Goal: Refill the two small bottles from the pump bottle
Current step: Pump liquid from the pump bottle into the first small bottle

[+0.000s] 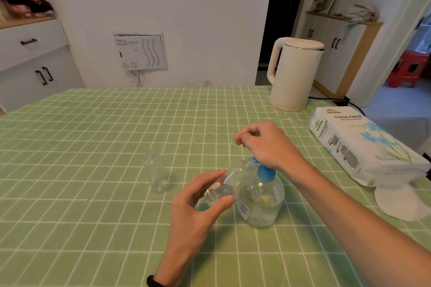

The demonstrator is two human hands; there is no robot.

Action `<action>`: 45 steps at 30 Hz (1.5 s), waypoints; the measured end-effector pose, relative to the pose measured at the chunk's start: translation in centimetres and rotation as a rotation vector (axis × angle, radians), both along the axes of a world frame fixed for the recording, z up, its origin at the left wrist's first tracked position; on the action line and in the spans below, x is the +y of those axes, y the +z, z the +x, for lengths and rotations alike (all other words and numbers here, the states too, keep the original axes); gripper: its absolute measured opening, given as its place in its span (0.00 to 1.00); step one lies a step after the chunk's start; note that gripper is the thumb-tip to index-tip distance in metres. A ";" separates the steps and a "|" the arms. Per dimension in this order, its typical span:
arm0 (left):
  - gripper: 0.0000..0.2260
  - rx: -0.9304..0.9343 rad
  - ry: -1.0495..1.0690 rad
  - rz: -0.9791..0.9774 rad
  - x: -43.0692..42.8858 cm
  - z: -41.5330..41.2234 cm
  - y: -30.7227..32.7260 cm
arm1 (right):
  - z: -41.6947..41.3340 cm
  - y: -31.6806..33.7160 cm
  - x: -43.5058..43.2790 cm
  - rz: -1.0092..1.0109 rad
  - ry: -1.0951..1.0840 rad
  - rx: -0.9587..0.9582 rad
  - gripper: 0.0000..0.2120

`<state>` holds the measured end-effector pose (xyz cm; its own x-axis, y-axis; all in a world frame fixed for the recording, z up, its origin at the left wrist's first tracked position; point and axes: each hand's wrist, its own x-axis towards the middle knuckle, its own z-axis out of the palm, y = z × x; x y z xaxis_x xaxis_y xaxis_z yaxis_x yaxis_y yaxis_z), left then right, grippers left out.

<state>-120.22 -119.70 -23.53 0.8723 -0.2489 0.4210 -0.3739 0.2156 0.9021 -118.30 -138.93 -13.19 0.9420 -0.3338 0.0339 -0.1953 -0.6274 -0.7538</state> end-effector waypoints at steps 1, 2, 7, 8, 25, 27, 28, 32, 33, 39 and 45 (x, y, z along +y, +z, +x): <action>0.22 -0.004 0.002 0.008 0.0 0.0 -0.1 | 0.0 -0.2 0.0 -0.005 -0.005 0.005 0.12; 0.22 -0.010 0.005 0.015 0.0 0.1 -0.1 | -0.1 -0.3 0.0 -0.009 -0.008 0.011 0.12; 0.23 -0.016 0.005 0.034 0.0 0.1 -0.3 | -0.3 -0.6 0.1 -0.024 -0.002 0.009 0.12; 0.22 -0.014 0.005 0.031 0.0 0.1 -0.2 | -0.2 -0.6 0.1 -0.034 -0.002 0.003 0.13; 0.22 -0.033 0.006 0.023 -0.1 0.1 -0.1 | -0.2 -0.5 0.2 -0.002 -0.001 0.026 0.12; 0.22 -0.032 0.006 0.022 -0.1 0.1 -0.2 | -0.2 -0.4 0.1 -0.018 -0.010 0.009 0.12; 0.22 -0.034 0.008 0.021 -0.1 0.1 -0.3 | -0.3 -0.4 0.1 -0.027 -0.010 0.009 0.12; 0.22 -0.027 0.003 0.015 -0.1 0.1 -0.3 | -0.2 -0.2 0.0 -0.027 0.007 0.007 0.12; 0.22 -0.025 0.004 0.017 -0.1 0.1 -0.3 | -0.1 0.0 0.0 -0.015 0.012 -0.007 0.12; 0.23 -0.030 0.013 0.027 -0.1 0.3 -0.5 | 0.2 0.3 0.0 0.011 0.048 -0.035 0.11; 0.22 -0.036 0.013 0.043 -0.1 0.4 -0.7 | -0.1 -0.5 0.1 0.040 0.023 0.003 0.12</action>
<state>-119.86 -119.80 -24.20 0.8599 -0.2563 0.4415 -0.4088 0.1723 0.8962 -118.37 -138.83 -13.70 0.9494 -0.3135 0.0180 -0.1839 -0.6013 -0.7775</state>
